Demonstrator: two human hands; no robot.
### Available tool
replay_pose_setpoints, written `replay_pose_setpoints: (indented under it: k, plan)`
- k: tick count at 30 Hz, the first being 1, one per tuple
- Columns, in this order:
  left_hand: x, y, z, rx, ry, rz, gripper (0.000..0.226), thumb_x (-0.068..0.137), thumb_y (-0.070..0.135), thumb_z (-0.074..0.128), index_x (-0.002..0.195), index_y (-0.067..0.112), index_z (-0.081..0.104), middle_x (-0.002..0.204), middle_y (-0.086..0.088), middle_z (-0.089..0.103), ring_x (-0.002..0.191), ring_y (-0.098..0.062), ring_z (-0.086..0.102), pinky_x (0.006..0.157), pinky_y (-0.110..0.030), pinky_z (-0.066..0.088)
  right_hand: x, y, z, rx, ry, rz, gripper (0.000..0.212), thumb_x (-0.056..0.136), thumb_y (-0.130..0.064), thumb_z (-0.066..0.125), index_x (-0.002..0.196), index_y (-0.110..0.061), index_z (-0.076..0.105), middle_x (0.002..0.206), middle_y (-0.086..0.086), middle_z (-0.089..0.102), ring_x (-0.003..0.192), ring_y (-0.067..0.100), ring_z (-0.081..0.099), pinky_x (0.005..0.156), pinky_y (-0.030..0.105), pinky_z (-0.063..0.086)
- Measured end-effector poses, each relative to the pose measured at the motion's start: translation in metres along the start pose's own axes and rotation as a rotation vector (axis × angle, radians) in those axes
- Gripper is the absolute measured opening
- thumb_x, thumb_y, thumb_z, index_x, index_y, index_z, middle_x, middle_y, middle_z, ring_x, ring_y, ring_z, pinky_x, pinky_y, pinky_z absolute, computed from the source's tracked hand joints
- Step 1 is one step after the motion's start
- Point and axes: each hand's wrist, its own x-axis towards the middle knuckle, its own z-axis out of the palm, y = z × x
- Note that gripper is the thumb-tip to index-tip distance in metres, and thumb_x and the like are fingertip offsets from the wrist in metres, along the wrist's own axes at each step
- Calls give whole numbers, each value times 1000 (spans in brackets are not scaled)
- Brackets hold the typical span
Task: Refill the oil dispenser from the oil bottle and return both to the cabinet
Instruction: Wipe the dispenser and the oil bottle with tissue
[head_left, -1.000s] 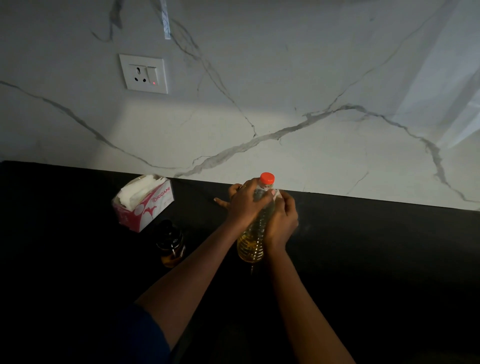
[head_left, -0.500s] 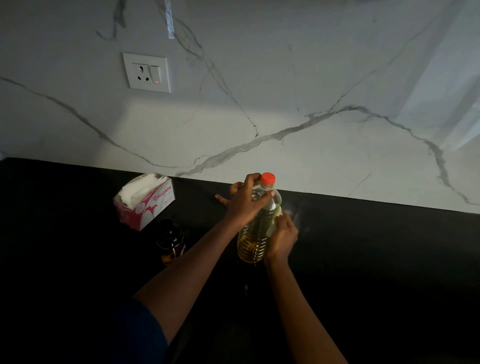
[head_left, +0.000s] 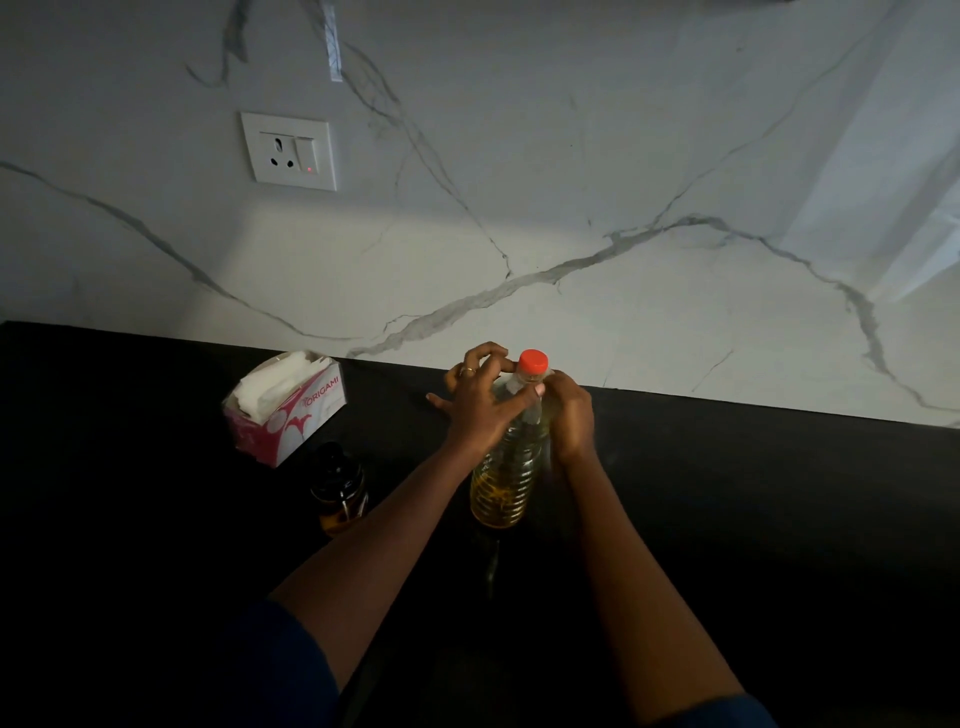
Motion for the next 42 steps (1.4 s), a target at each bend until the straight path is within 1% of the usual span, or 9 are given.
replay_pose_setpoints:
  k: [3, 10, 14, 18, 24, 27, 31, 38, 42]
  plan:
    - [5, 3, -3, -1, -2, 25, 20, 77, 38, 71, 90, 24, 64, 139, 11, 32, 135, -22, 21, 107, -66, -8, -8, 1, -1, 108, 71, 3, 23, 94, -6, 41, 82, -3, 61, 75, 5, 62, 66, 5, 59, 63, 20, 47]
    - [7, 12, -1, 61, -25, -39, 18, 89, 24, 55, 100, 12, 63, 144, 11, 24, 139, -18, 16, 107, -61, -15, -36, 7, 24, 99, 291, -25, 30, 98, -12, 40, 122, -12, 57, 107, -5, 61, 94, 6, 60, 81, 18, 48]
    - [8, 12, 5, 186, -67, -67, 35, 93, 35, 47, 124, 18, 49, 147, 7, 22, 142, -23, 8, 107, -64, -11, -38, 11, 27, 54, 303, -84, 33, 98, -14, 41, 129, -10, 53, 117, -8, 57, 108, 4, 55, 85, 12, 45]
    - [12, 8, 4, 204, -85, -69, 40, 92, 45, 48, 124, 21, 49, 148, 7, 22, 142, -26, 6, 104, -67, -11, -30, 28, 22, 125, 294, 28, 31, 98, -13, 40, 122, -7, 59, 106, 5, 67, 98, 19, 64, 86, 32, 52]
    - [13, 5, 3, 192, -83, -61, 44, 91, 47, 48, 126, 22, 48, 147, 7, 24, 142, -26, 6, 104, -67, -13, -50, 73, 31, 7, 342, 217, 35, 98, -9, 36, 127, -8, 55, 115, 8, 64, 104, 17, 60, 90, 31, 48]
    - [12, 6, 3, 188, -95, -61, 44, 91, 46, 49, 127, 22, 47, 148, 6, 25, 142, -26, 7, 104, -66, -13, -57, 87, 27, -106, 313, 365, 34, 98, -10, 34, 125, -9, 56, 112, 9, 64, 92, 13, 57, 80, 27, 45]
    - [13, 6, 2, 207, -108, -67, 48, 92, 47, 47, 132, 22, 43, 149, 3, 24, 142, -27, 7, 105, -66, -12, -66, 95, 25, -138, 289, 482, 33, 96, -7, 33, 113, -8, 61, 86, 0, 59, 72, 8, 53, 64, 25, 45]
    - [14, 6, 2, 235, -112, -78, 50, 93, 48, 44, 135, 22, 40, 150, 2, 25, 143, -27, 7, 104, -69, -11, -66, 40, 39, 177, 442, 283, 34, 97, -14, 41, 128, -11, 55, 115, -4, 59, 107, 11, 56, 93, 28, 45]
    - [14, 6, 1, 224, -118, -78, 47, 93, 47, 43, 133, 22, 42, 149, 3, 26, 143, -27, 8, 105, -69, -11, -55, 19, 41, 148, 418, 111, 34, 98, -15, 39, 127, -12, 57, 97, -6, 65, 88, 7, 62, 81, 25, 52]
